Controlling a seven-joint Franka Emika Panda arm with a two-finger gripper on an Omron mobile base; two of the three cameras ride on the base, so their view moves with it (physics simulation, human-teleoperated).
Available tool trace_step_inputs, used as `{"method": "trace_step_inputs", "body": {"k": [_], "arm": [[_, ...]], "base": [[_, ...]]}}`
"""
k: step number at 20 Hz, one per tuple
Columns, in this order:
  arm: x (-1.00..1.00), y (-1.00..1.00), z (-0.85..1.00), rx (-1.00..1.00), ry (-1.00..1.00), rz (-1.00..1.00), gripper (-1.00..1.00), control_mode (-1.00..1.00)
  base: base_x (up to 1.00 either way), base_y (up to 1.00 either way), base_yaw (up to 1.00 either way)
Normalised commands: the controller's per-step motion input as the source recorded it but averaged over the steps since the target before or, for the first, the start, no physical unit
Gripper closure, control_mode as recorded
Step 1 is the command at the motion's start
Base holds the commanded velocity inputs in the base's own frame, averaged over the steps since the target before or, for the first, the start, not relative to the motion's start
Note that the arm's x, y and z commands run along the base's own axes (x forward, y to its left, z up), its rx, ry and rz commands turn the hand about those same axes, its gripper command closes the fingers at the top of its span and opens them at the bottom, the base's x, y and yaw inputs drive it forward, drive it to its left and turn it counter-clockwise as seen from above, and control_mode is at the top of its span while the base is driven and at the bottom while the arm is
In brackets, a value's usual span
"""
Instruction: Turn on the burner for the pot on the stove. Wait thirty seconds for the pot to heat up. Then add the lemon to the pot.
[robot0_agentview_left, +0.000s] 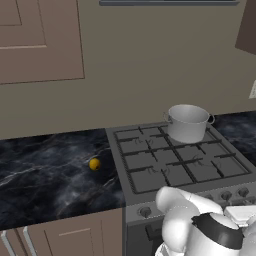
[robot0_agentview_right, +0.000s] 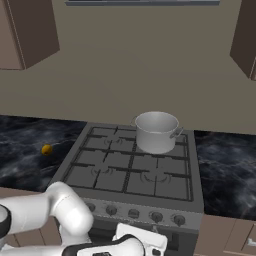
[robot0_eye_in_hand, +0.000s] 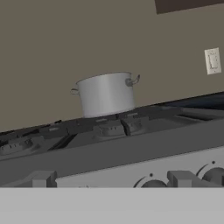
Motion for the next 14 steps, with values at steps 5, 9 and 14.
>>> {"method": "trace_step_inputs", "body": {"k": [5,9,14], "arm": [[0.30,-0.05,-0.18,0.00,0.00,0.00,-1.00,-1.00],[0.37,-0.26,-0.28,0.00,0.02,0.00,-1.00,-1.00],[0.31,-0.36,-0.40,0.00,0.01,0.00,-1.00,-1.00]], "base": [[0.00,0.00,0.00],[0.00,0.00,0.00],[0.00,0.00,0.00]]}}
